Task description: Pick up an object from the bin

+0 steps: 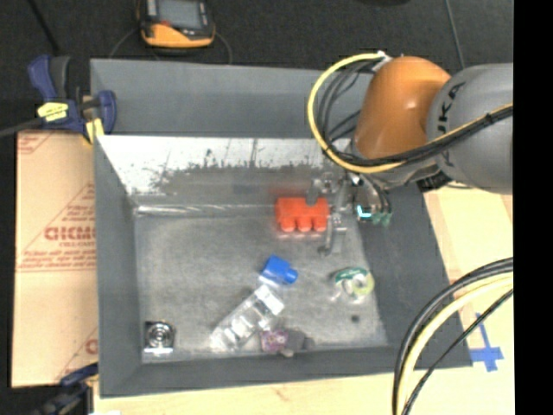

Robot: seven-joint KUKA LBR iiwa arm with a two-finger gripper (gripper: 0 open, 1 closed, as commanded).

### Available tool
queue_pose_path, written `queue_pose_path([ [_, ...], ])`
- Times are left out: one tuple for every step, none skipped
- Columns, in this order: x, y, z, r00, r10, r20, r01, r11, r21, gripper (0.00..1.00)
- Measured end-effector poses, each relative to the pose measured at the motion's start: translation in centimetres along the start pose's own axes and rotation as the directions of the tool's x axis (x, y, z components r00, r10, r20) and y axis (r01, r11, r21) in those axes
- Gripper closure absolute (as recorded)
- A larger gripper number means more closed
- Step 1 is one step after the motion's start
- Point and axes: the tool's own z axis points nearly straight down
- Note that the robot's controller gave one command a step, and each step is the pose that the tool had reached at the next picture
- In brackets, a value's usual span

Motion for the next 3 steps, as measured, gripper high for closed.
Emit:
queue_pose_path([
  [1.0,8.0,7.7,0.974,-0.227,0.003,0.227,0.974,-0.001,0.00],
  [4.4,4.5,8.5,0.855,-0.519,0.004,0.519,0.855,0.003,0.00],
  [4.3,4.6,8.4,0.855,-0.519,0.007,0.519,0.855,0.003,1.00],
])
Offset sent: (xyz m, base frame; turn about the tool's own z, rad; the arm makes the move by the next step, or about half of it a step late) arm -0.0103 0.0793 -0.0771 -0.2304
